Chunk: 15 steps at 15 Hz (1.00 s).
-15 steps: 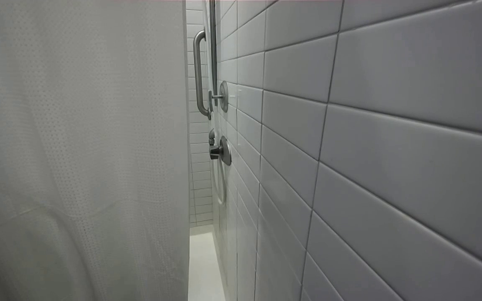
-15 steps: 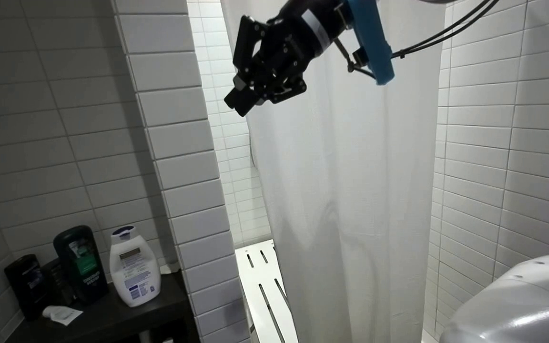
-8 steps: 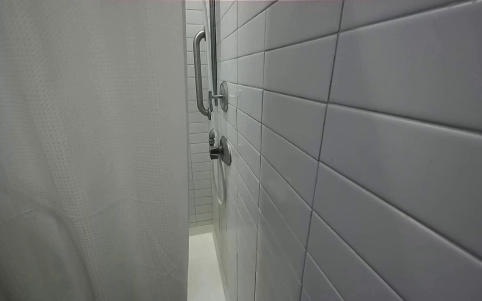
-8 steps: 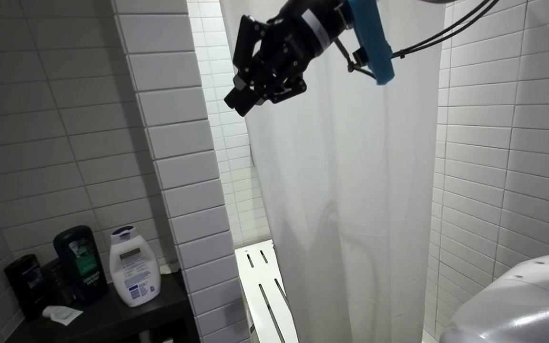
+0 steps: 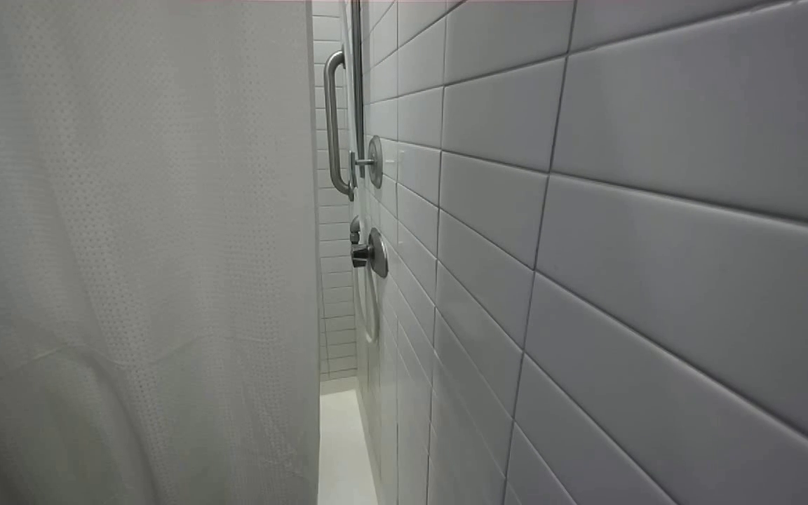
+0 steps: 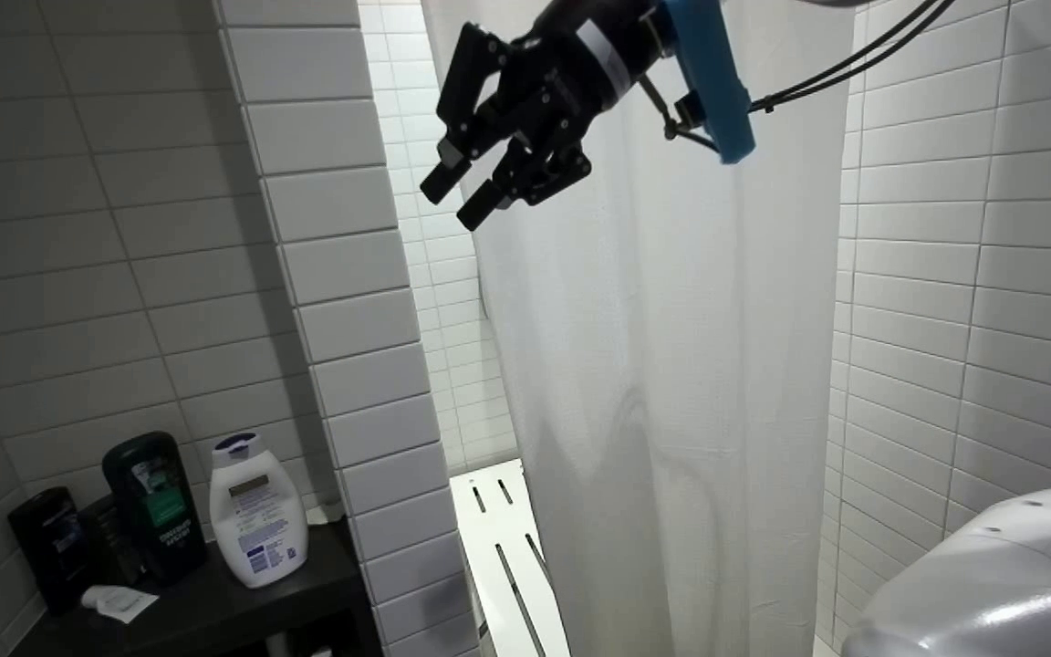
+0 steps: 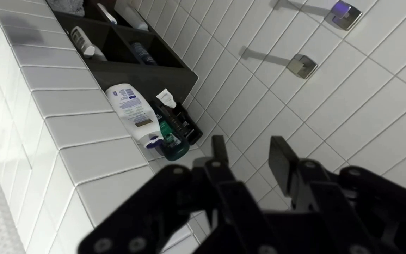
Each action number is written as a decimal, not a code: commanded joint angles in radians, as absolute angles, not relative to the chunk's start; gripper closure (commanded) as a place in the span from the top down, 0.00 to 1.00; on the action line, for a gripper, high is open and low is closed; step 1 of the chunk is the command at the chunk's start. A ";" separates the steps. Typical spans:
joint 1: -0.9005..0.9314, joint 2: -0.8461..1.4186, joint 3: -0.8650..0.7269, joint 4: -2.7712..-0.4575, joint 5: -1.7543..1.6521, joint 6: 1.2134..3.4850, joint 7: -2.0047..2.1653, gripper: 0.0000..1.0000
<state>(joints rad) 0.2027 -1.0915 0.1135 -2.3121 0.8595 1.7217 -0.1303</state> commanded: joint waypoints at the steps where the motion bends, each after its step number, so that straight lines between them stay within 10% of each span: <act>1: 0.196 -1.073 0.123 -2.284 0.887 1.697 -0.146 0.16; 11: 0.132 -1.023 0.132 -2.322 0.836 1.691 -0.127 0.00; 12: 0.126 -1.014 0.136 -2.325 0.833 1.696 -0.130 0.26; 15: 0.112 -0.981 0.142 -2.327 0.806 1.683 -0.121 0.37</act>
<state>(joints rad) 0.1344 -1.0222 0.1317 -2.3447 0.8398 1.7029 -0.1284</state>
